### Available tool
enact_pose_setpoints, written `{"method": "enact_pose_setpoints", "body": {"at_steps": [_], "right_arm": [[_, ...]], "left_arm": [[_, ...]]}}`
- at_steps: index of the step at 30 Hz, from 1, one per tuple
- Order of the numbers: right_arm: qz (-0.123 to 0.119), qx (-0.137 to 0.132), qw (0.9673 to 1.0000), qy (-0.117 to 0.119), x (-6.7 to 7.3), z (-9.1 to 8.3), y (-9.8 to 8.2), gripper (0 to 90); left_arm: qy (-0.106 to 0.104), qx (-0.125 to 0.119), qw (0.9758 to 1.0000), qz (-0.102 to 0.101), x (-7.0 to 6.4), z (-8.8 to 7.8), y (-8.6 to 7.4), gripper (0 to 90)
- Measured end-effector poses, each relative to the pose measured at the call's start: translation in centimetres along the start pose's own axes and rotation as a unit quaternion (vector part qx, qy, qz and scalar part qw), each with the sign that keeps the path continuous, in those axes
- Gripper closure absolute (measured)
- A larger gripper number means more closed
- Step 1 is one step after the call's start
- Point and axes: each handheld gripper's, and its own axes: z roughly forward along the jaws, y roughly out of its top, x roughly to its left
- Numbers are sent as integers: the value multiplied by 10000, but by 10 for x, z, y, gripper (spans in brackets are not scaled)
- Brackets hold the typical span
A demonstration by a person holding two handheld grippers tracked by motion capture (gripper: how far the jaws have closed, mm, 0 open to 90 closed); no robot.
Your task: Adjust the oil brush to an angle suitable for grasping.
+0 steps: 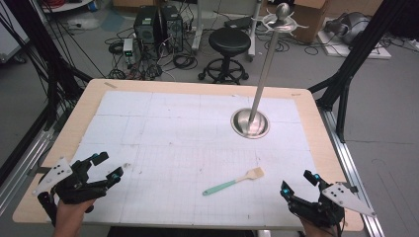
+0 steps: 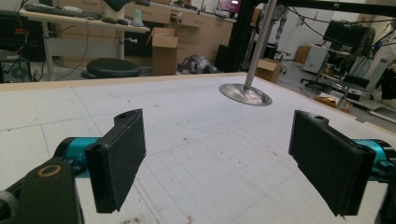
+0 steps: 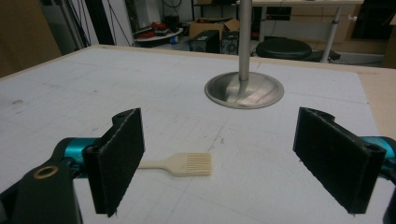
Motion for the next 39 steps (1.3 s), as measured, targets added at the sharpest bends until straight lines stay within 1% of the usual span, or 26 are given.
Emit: {"method": "enact_pose_setpoints", "body": {"at_steps": [6,9,12,13,14,15,16,18,19,20,21,22,24,25,27,28,29,30,32,33,34,35,36,37,38,39], "right_arm": [[-15,47,9999,93,2,3,-1,168],[-17,140,9997,196,5,8,-2,169],[-64,189,9986,486,14,14,-2,227],[-64,189,9986,486,14,14,-2,227],[-96,177,9978,629,19,17,-1,261],[-96,177,9978,629,19,17,-1,261],[-123,197,9966,791,26,21,0,304],[-213,255,9951,936,35,27,0,357],[-213,255,9951,936,35,27,0,357],[-288,356,9924,1140,45,34,1,406],[-288,356,9924,1140,45,34,1,406],[-412,484,9872,1466,57,44,0,518],[-536,582,9826,1680,65,51,0,631],[-536,582,9826,1680,65,51,0,631],[-611,728,9766,1928,73,60,-2,803],[-769,892,9700,2126,80,68,-4,891],[-769,892,9700,2126,80,68,-4,891],[-797,1072,9643,2285,86,74,-7,892],[-910,1277,9590,2362,91,81,-10,893],[-910,1277,9590,2362,91,81,-10,893],[-1002,1442,9542,2423,95,87,-13,893],[-1002,1442,9542,2423,95,87,-13,893],[-1070,1618,9492,2479,99,93,-16,893],[-1070,1618,9492,2479,99,93,-16,893],[-1159,1793,9431,2548,103,101,-20,893],[-1159,1793,9431,2548,103,101,-20,893]], "left_arm": [[5,54,10000,-66,2,2,-2,192],[13,62,10000,-69,3,3,-2,191],[14,35,10000,-79,2,3,-2,190],[8,48,10000,-62,2,3,-2,190],[-4,55,10000,-73,2,3,-2,189],[-18,72,10000,-65,1,4,-2,189],[-44,111,9999,-46,0,4,-3,189],[-57,115,9999,-37,0,4,-3,189],[-57,115,9999,-37,0,4,-3,189],[-68,109,9999,-47,0,4,-3,189],[-68,109,9999,-47,0,4,-3,189],[-61,107,9999,-69,0,4,-3,189],[-47,123,9999,-91,1,5,-3,189],[-47,123,9999,-91,1,5,-3,190],[-51,126,9999,-103,1,5,-4,189],[-49,137,9999,-93,1,5,-4,190],[-49,137,9999,-93,1,5,-4,190],[-53,128,9999,-99,1,5,-4,190],[-51,111,9999,-119,0,5,-4,189],[-54,115,9998,-120,0,5,-4,189],[-63,138,9998,-106,1,5,-4,190],[-63,138,9998,-106,1,5,-4,190],[-59,137,9998,-119,1,6,-4,190],[-55,168,9998,-101,1,6,-5,190],[-56,177,9998,-109,1,6,-5,190],[-54,178,9998,-115,1,6,-5,190]]}}
